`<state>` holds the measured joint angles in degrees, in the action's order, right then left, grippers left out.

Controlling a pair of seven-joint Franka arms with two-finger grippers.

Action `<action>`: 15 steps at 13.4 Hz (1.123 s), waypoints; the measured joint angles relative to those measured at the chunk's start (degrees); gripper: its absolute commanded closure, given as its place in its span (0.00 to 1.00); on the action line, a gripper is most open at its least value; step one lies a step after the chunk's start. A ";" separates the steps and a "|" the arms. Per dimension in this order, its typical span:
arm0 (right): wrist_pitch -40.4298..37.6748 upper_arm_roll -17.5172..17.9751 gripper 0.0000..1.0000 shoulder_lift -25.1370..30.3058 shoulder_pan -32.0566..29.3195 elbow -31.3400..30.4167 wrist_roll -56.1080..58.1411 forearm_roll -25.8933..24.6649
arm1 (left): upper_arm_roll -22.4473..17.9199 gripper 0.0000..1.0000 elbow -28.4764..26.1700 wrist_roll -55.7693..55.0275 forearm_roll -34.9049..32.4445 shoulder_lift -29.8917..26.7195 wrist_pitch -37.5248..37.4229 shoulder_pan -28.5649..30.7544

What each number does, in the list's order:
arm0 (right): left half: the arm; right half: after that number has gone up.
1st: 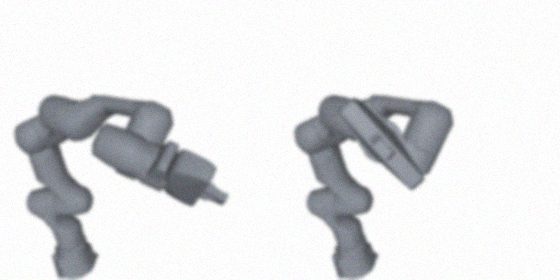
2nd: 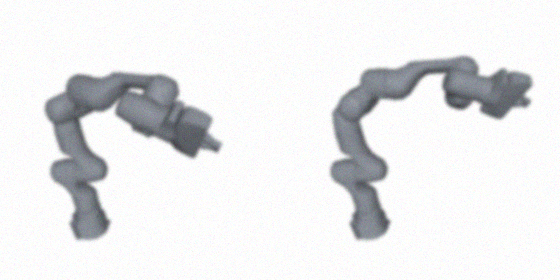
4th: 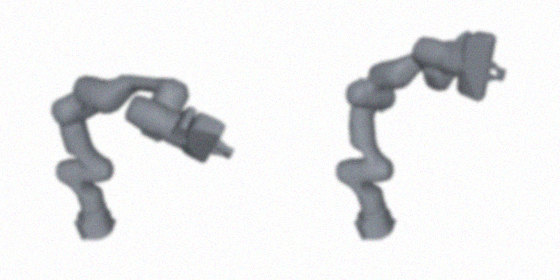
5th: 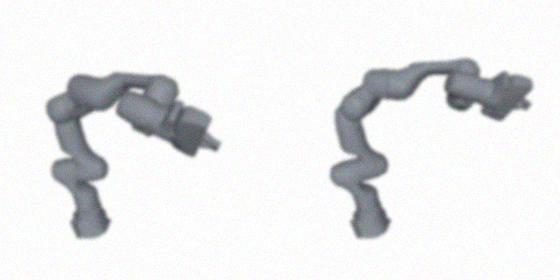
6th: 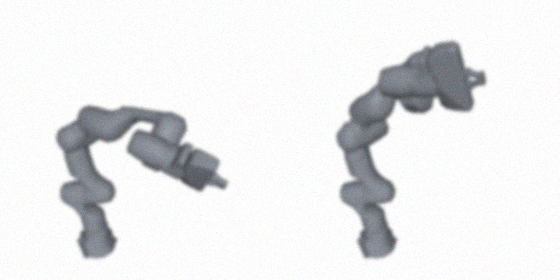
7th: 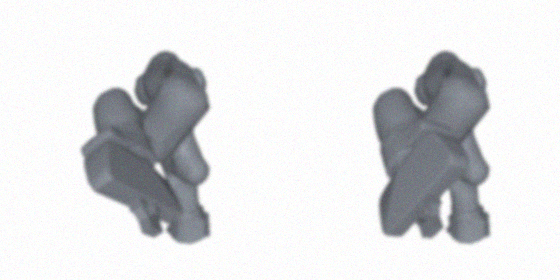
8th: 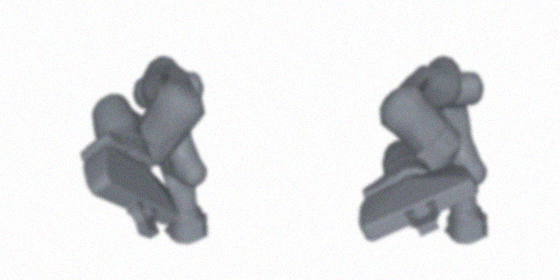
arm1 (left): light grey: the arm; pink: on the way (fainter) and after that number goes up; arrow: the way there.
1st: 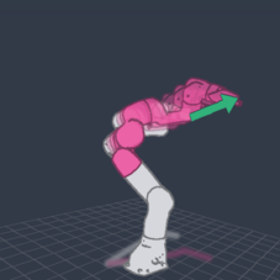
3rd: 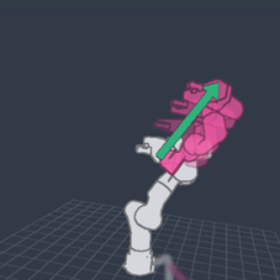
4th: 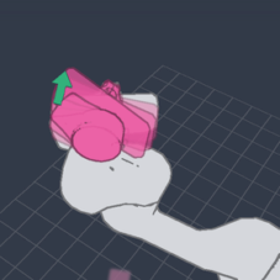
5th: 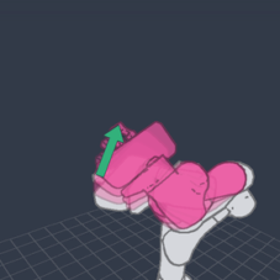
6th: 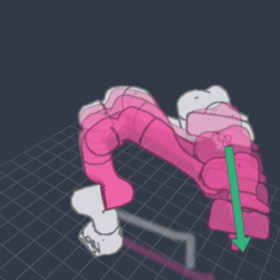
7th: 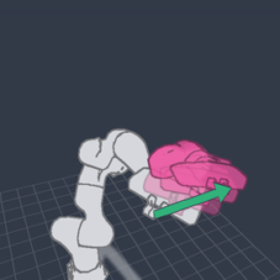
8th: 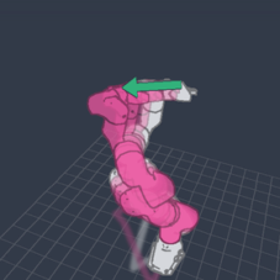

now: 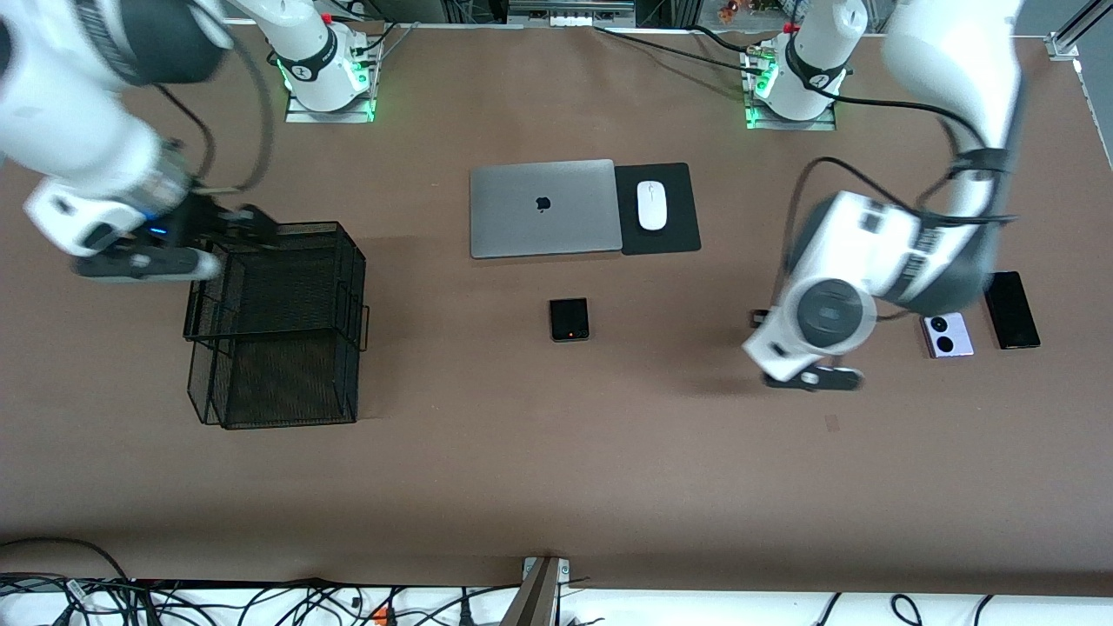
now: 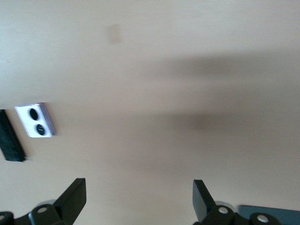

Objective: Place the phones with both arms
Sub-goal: 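Grasp the lavender flip phone with the left gripper while the right gripper approaches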

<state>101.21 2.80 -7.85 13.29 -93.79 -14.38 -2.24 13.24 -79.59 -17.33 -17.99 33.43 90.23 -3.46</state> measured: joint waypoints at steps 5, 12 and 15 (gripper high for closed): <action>7.78 0.11 0.00 -8.00 11.89 2.04 -17.34 -0.01 | -0.09 0.00 -1.86 14.75 -0.05 -0.17 0.75 14.96; 8.99 -0.19 0.00 -27.23 28.65 21.49 -42.53 -4.01 | -0.15 0.00 -16.25 31.43 -0.06 0.22 27.03 31.26; 11.35 -0.58 0.00 -33.95 33.18 27.06 -46.22 -6.02 | 0.01 0.00 -21.95 33.76 -0.06 0.87 36.34 36.31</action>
<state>112.57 2.22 -41.80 46.47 -66.72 -60.60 -8.26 13.25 -101.53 16.43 -18.04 34.30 126.57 32.85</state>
